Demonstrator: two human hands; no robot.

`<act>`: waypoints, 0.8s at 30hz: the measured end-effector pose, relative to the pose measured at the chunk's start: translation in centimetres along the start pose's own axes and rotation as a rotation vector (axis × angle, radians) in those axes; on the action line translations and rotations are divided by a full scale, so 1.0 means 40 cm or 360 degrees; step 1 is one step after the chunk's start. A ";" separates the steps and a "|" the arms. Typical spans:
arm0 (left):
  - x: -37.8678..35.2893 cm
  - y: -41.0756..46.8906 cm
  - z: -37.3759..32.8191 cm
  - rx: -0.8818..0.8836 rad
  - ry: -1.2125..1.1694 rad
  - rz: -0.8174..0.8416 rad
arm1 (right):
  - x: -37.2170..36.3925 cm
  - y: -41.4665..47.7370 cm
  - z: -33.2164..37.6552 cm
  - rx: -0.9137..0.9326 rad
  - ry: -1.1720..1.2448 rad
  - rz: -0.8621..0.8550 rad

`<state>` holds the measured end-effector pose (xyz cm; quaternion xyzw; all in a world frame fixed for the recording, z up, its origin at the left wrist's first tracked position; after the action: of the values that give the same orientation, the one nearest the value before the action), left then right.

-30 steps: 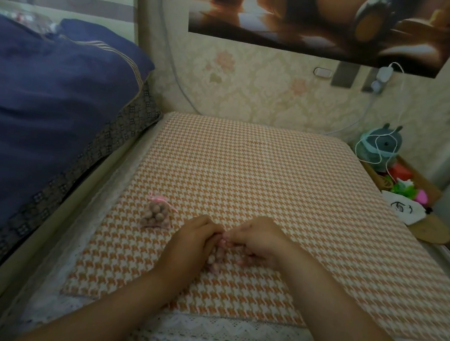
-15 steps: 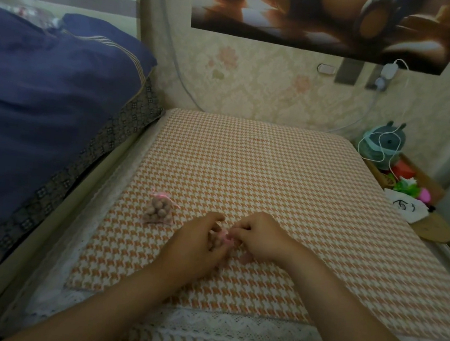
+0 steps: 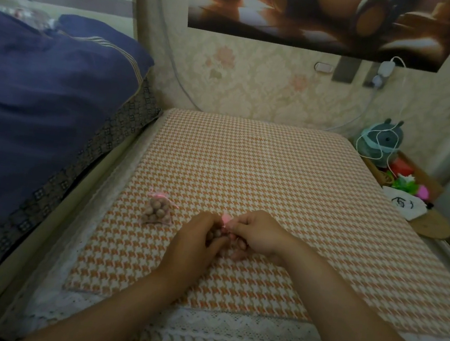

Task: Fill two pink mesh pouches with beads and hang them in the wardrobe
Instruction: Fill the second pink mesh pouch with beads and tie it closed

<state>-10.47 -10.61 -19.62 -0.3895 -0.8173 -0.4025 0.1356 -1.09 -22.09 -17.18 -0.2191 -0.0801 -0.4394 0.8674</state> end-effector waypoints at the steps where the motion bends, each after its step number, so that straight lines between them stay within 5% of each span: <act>1: 0.002 0.001 0.000 -0.0007 -0.0023 0.0005 | 0.001 0.000 0.001 -0.0001 0.0014 -0.0008; 12: 0.022 0.012 -0.004 0.0002 -0.0032 -0.0140 | 0.002 -0.002 0.006 0.0082 0.0013 -0.0054; 24: 0.016 0.008 0.019 0.0989 -0.0267 -0.0390 | 0.008 0.020 -0.005 -0.0095 0.0146 -0.0401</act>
<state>-10.57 -9.57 -19.60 -0.2603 -0.9498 -0.1143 0.1307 -0.29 -22.01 -17.50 -0.2127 -0.0541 -0.5565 0.8013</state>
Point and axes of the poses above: each hand's wrist, its own y-axis towards the middle knuckle, its own x-axis out of the back of the hand, z = x × y, the point moved 4 cm from there along y, towards the middle knuckle, and after that the axes turned 9 degrees about -z, right-handed, at the moved point
